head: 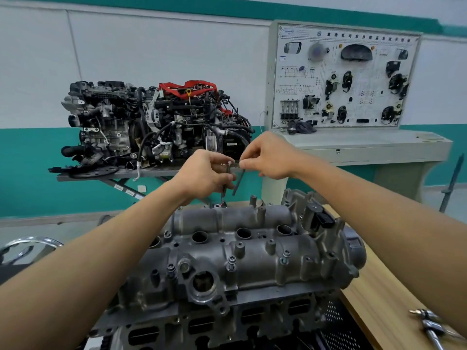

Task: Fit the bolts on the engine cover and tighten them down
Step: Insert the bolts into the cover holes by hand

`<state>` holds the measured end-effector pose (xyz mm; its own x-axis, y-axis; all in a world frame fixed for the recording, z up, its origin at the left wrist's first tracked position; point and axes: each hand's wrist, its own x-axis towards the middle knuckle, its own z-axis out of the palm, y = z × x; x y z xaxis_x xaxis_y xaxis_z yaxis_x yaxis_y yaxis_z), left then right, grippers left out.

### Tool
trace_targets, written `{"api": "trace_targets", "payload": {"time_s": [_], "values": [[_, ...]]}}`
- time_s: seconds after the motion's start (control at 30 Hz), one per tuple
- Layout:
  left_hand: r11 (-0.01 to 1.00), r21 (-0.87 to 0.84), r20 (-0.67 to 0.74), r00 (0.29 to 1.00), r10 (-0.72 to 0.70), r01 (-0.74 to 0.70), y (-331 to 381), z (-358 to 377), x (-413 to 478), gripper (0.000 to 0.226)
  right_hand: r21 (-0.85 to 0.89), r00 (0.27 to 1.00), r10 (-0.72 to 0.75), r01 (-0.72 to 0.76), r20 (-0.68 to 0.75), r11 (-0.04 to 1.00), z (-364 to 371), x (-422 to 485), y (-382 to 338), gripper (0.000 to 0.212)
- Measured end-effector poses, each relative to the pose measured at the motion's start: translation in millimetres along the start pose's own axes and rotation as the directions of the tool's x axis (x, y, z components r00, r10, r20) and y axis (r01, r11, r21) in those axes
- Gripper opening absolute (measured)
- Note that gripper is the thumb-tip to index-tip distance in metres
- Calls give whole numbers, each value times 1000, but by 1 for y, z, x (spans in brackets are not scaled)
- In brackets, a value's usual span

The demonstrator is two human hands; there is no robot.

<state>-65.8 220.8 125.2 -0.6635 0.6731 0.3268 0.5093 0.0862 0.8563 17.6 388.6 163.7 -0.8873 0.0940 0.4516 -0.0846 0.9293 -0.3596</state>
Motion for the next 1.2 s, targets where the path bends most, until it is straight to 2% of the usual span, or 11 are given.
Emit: {"api": "trace_targets", "payload": {"time_s": [0.1, 0.23, 0.33, 0.53, 0.63, 0.73, 0.87, 0.93, 1.0, 1.07, 1.2], "values": [[998, 45, -70, 997, -34, 37, -10, -1, 1, 21, -61, 999, 18, -21, -42, 998, -4, -4, 21, 10], [988, 128, -48, 995, -85, 91, -21, -3, 1, 21, -123, 997, 32, -41, -74, 991, 7, -12, 45, 11], [986, 131, -53, 994, -100, 106, -23, -4, 3, 22, -102, 993, 19, -31, -113, 994, 16, -15, 53, 11], [979, 174, -34, 994, -101, 105, -28, -2, 3, 22, -110, 998, -34, 29, -50, 994, 21, -14, 49, 12], [927, 368, -18, 997, -70, 72, -33, 1, 4, 21, -130, 999, -46, 42, -23, 991, 21, -13, 47, 12], [893, 449, 32, 998, -48, 29, -36, 1, 5, 24, -132, 998, -59, 57, -8, 990, 19, -14, 44, 12], [749, 662, 99, 994, -55, -24, -40, -1, 6, 21, -149, 998, -70, 69, 0, 986, 19, -14, 41, 12], [743, 669, 94, 993, -74, -7, -40, -3, 5, 23, -149, 998, -66, 65, 2, 987, 19, -13, 41, 12], [750, 661, 59, 995, -77, 18, -40, -4, 5, 36, -158, 998, -69, 67, -8, 985, 21, -12, 42, 12], [727, 687, -9, 1000, -21, 21, -39, -4, 4, 43, -162, 997, -69, 65, -17, 985, 22, -11, 42, 12], [699, 715, -72, 995, 72, 1, -36, -4, 2, 32, -178, 997, -79, 77, -6, 981, 21, -10, 42, 11]]}}
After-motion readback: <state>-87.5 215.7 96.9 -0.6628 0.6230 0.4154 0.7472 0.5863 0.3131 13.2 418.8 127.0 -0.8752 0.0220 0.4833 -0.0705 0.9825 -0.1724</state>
